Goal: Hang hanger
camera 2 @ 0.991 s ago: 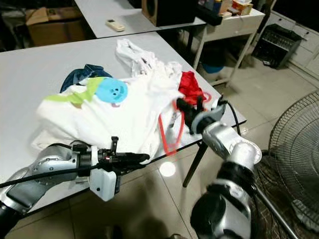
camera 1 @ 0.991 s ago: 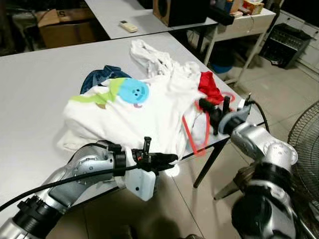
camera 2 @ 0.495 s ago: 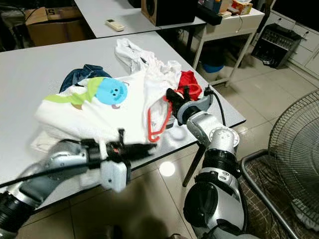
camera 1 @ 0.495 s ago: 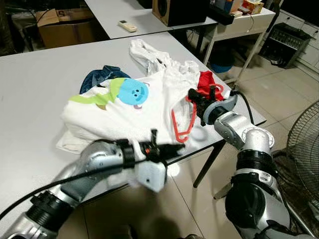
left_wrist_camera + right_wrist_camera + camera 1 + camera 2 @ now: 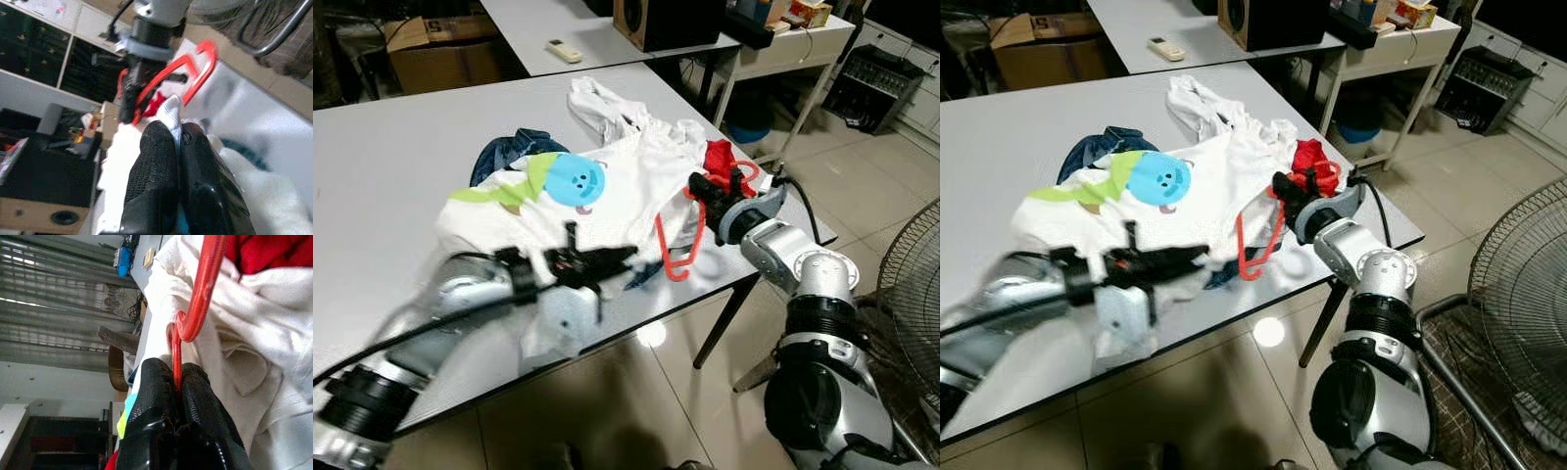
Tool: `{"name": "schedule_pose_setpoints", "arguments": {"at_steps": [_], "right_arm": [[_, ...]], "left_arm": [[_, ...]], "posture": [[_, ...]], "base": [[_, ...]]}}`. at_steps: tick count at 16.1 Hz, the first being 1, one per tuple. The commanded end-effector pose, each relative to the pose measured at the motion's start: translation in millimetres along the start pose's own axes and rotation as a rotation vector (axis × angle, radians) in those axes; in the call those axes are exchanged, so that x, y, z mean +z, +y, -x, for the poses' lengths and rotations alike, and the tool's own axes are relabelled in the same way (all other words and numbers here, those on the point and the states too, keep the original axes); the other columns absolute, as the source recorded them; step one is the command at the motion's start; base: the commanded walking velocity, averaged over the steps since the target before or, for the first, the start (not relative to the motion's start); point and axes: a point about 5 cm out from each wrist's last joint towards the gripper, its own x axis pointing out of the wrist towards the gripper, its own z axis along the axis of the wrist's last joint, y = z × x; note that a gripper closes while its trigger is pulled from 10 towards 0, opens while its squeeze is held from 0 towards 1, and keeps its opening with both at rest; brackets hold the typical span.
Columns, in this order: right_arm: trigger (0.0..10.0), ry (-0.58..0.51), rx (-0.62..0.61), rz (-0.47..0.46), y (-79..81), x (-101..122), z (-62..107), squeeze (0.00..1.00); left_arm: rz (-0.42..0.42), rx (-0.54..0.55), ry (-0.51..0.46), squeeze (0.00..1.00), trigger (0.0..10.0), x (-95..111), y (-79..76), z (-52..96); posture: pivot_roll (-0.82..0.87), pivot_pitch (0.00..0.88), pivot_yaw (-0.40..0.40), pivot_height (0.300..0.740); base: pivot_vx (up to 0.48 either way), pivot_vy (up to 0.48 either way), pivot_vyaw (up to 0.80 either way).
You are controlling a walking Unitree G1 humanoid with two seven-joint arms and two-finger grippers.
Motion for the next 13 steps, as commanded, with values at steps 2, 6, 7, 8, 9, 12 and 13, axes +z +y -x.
{"name": "schedule_pose_setpoints", "arguments": {"at_steps": [2,6,7,8,9,12,13], "right_arm": [[10.0,-0.018,-0.009,-0.003,-6.1,4,2.5,0.0],[10.0,-0.031,-0.023,-0.069,-11.2,1,-1.3,0.0],[10.0,-0.028,-0.029,-0.085,-12.8,-1,-2.7,0.0],[10.0,-0.029,-0.032,-0.101,-14.5,-2,-3.5,0.0],[10.0,-0.035,-0.039,-0.129,-17.1,-2,-4.8,0.0],[10.0,-0.04,0.011,-0.219,-9.5,-4,-11.7,0.0],[10.0,-0.034,0.027,-0.222,-5.2,-5,-13.7,0.0]], "left_arm": [[-0.017,0.038,-0.04,0.0,0.0,4,9.7,2.3],[-0.017,0.003,-0.171,0.0,0.0,27,-0.4,-4.1],[-0.013,0.012,-0.2,0.0,0.0,32,-1.5,-5.4],[-0.012,0.021,-0.222,0.0,0.0,36,-0.5,-6.0],[-0.008,0.023,-0.233,0.0,0.0,38,0.2,-6.1],[0.011,-0.032,-0.244,0.0,0.0,41,-11.4,-4.3],[0.017,-0.049,-0.236,0.0,0.0,40,-15.4,-4.1]], "posture": [[0.11,0.053,-0.051,0.74],[0.12,0.055,-0.046,0.74],[0.12,0.055,-0.046,0.74],[0.12,0.055,-0.046,0.74],[0.13,0.058,-0.047,0.74],[0.14,0.06,-0.052,0.74],[0.14,0.061,-0.056,0.74]], "base": [[0.0,0.0,0.0],[0.0,0.0,0.0],[0.0,0.0,0.0],[0.0,0.0,0.0],[0.0,0.0,0.0],[0.0,0.0,0.0],[0.0,0.0,0.0]]}}
